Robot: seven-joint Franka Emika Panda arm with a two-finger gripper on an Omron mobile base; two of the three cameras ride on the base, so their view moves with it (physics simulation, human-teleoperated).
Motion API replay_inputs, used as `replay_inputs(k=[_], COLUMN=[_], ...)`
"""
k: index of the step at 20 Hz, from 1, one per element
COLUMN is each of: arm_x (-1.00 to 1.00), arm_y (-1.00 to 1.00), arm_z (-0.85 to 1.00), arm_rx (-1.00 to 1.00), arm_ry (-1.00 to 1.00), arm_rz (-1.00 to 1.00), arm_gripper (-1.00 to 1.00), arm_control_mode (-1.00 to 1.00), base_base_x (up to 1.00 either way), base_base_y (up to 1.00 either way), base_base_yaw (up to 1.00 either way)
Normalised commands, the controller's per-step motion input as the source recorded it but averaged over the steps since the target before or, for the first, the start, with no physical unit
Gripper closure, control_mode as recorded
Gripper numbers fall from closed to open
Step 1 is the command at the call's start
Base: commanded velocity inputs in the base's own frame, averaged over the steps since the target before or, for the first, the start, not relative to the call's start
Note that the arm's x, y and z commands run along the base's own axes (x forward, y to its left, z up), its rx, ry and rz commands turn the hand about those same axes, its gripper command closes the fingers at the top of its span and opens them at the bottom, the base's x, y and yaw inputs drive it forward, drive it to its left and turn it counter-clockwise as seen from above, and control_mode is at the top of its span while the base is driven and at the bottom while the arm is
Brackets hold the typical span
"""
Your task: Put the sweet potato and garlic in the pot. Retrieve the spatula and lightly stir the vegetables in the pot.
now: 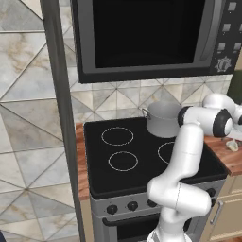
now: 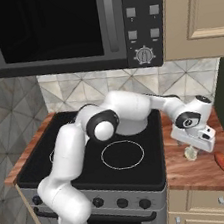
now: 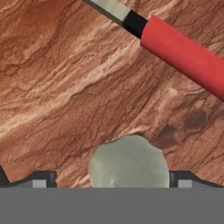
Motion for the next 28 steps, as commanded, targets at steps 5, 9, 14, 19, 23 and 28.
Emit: replay_inputs(k=[5,9,14,19,23,28], arm_x=[-0.09,-0.15,-0.12,0.06,-0.05,-0.25], arm_y=[0.20,0.00,0.01,0.00,0.19,0.20], arm_z=[-0.19,-0.33,-0.36,-0.34,-0.36,-0.32], arm_rx=[-0.01,-0.06,-0.07,-0.02,0.00,0.00], arm_ry=[-0.04,0.00,0.00,0.00,0.02,0.09], arm_rz=[-0.03,-0.08,-0.10,-0.08,-0.08,-0.08], arm_gripper=[-1.00,-1.00,-1.00,-1.00,1.00,1.00], arm_control_mode=[-1.00,-1.00,-1.00,-1.00,-1.00,-1.00], base_base_x=[0.00,0.00,0.00,0.00,0.00,0.00], base_base_y=[0.00,0.00,0.00,0.00,0.00,0.00], base_base_yaw=[0.00,0.00,0.00,0.00,0.00,0.00])
